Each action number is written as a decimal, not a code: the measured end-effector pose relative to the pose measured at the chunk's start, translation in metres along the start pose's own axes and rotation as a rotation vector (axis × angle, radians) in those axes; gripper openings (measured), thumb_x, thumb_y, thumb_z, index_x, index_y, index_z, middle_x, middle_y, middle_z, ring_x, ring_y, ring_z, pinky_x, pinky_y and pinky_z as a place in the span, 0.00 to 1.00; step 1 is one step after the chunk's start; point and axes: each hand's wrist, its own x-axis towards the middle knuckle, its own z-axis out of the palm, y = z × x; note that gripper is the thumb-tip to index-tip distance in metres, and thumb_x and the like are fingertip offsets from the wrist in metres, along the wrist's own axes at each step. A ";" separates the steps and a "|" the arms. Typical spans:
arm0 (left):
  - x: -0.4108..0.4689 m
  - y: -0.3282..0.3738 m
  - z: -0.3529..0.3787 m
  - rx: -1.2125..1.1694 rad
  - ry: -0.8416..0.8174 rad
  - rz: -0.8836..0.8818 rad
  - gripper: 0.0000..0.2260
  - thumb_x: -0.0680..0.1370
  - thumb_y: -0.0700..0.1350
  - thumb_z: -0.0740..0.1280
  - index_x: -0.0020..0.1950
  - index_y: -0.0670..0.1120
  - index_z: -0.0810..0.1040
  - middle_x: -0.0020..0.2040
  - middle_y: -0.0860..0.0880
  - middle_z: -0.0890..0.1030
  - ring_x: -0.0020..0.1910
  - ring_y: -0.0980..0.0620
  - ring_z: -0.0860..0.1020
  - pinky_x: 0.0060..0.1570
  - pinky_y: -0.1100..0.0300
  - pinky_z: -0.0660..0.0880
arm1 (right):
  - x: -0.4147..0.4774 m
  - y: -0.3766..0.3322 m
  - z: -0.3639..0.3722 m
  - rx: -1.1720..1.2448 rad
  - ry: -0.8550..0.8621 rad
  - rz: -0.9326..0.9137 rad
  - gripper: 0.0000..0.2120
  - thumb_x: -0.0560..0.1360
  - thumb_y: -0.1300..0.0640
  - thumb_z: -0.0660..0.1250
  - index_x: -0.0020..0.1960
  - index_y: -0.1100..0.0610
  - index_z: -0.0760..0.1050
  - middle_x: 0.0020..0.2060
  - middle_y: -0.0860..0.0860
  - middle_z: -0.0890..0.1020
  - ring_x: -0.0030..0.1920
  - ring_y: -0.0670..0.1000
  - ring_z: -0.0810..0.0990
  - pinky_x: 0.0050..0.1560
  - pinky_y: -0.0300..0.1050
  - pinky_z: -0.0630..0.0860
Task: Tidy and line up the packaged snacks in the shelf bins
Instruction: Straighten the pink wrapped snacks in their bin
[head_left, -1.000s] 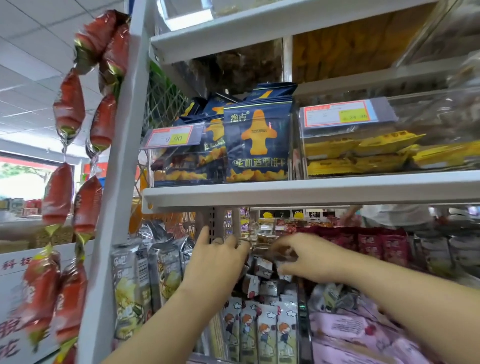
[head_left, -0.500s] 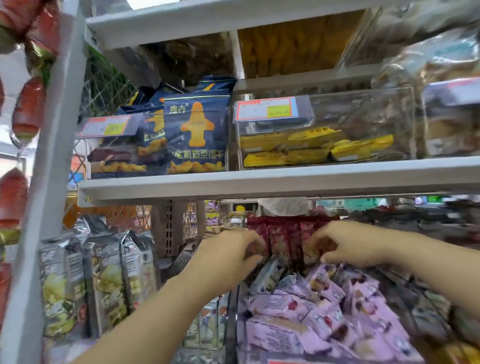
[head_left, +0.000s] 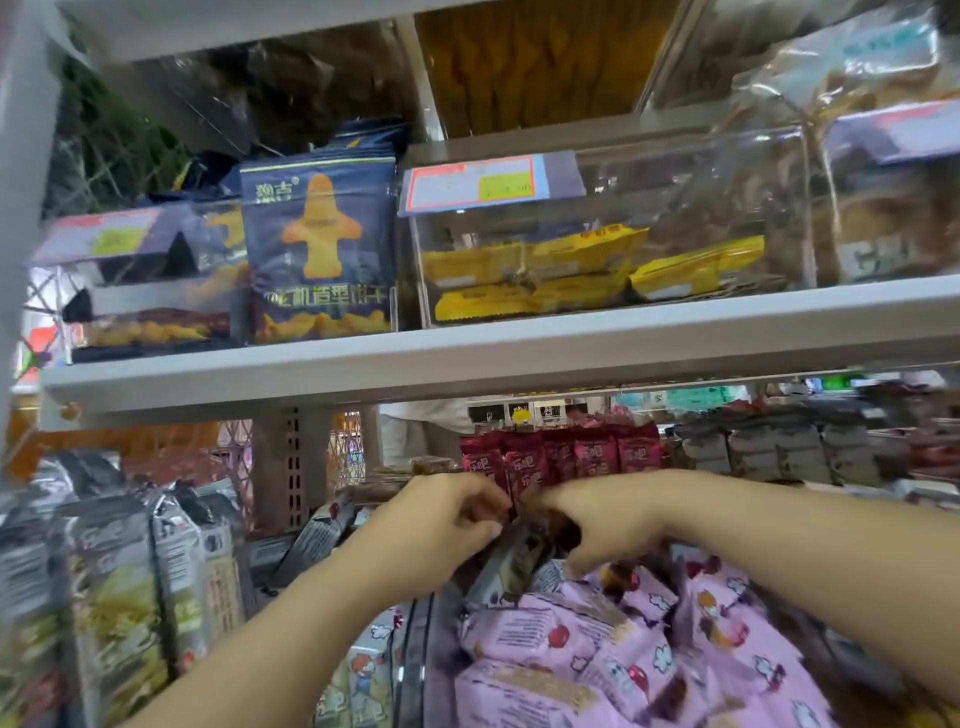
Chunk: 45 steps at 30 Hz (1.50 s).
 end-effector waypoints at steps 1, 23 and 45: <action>0.000 -0.002 0.001 -0.027 0.005 0.001 0.10 0.78 0.47 0.65 0.59 0.56 0.78 0.52 0.60 0.79 0.49 0.64 0.77 0.52 0.67 0.74 | 0.003 -0.001 0.000 0.018 -0.027 -0.003 0.24 0.74 0.58 0.68 0.68 0.56 0.65 0.57 0.54 0.77 0.49 0.51 0.78 0.47 0.44 0.78; -0.003 -0.010 0.005 -0.146 0.109 0.007 0.07 0.79 0.46 0.65 0.54 0.54 0.80 0.44 0.61 0.79 0.38 0.69 0.74 0.37 0.78 0.67 | 0.026 0.004 0.009 0.596 -0.113 0.028 0.37 0.72 0.71 0.67 0.74 0.49 0.57 0.46 0.52 0.76 0.41 0.49 0.77 0.43 0.44 0.77; 0.014 0.008 -0.001 -0.042 0.095 0.045 0.16 0.73 0.48 0.69 0.60 0.53 0.73 0.40 0.58 0.77 0.35 0.61 0.75 0.32 0.68 0.69 | -0.016 -0.011 -0.014 0.181 0.465 -0.160 0.25 0.71 0.61 0.69 0.66 0.48 0.71 0.57 0.44 0.78 0.49 0.42 0.76 0.44 0.29 0.71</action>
